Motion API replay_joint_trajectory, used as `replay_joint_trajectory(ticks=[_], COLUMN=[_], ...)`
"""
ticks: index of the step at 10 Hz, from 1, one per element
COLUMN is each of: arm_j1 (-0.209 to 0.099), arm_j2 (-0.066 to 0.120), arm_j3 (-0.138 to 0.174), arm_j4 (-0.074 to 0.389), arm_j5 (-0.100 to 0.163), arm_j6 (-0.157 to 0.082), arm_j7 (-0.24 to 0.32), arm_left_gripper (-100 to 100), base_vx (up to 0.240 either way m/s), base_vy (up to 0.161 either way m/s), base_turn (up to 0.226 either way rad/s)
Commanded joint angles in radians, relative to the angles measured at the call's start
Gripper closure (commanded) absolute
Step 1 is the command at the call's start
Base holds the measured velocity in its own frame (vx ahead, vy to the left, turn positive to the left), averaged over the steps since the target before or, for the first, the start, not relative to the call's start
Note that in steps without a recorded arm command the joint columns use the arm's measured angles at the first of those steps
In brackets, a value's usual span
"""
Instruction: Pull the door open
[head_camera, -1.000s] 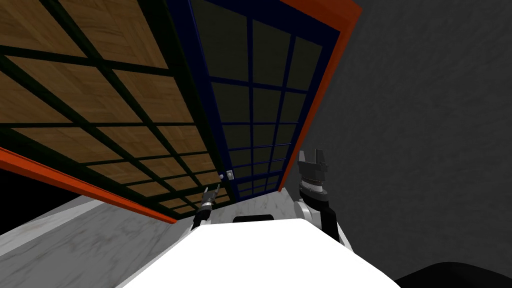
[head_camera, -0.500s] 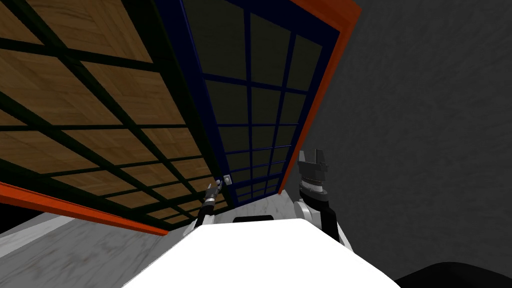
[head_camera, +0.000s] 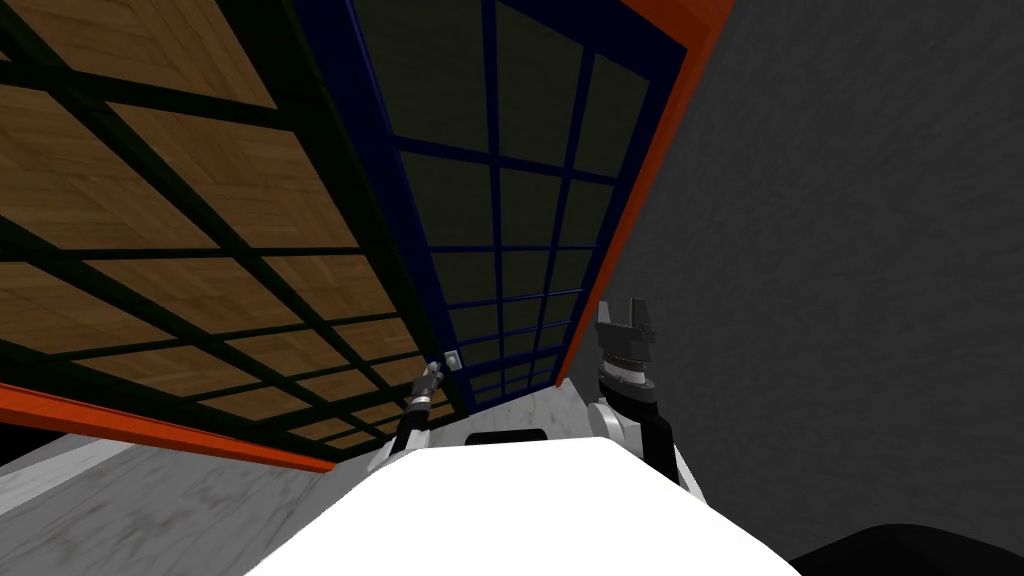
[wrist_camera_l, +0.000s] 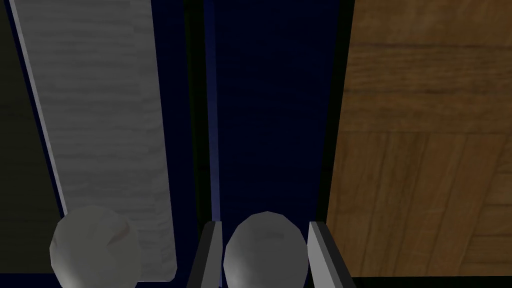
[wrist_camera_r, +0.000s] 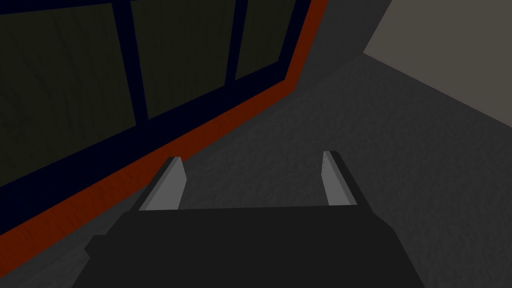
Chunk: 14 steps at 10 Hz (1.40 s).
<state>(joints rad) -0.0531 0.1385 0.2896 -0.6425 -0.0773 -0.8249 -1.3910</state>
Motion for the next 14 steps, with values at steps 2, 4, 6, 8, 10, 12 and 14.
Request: replay_joint_trajectory(ticks=[2, 4, 6, 8, 10, 12, 14], arm_j1=[0.001, 0.025, 0.044, 0.044, 0.068, 0.068, 0.084], arm_j2=[0.004, 0.007, 0.013, 0.013, 0.021, 0.021, 0.027], arm_j3=[0.004, 0.007, 0.013, 0.013, 0.02, 0.02, 0.024], arm_j4=[-0.001, 0.012, 0.021, 0.021, 0.033, 0.033, 0.014], arm_j5=[0.002, 0.006, 0.011, 0.011, 0.019, 0.019, 0.026], arm_j6=[-0.002, 0.003, 0.004, 0.004, 0.007, 0.007, 0.008], arm_j7=[0.0, 0.02, 0.035, 0.035, 0.061, 0.061, 0.092], arm_left_gripper=[100, 100, 100, 100, 100, 100, 100], base_vx=[0.0, -0.106, -0.161, -0.095, -0.132, -0.047, -0.087], base_vy=[0.0, -0.014, -0.027, -0.017, -0.012, 0.004, 0.015], base_turn=[0.0, 0.027, 0.03, 0.023, 0.04, 0.019, 0.008])
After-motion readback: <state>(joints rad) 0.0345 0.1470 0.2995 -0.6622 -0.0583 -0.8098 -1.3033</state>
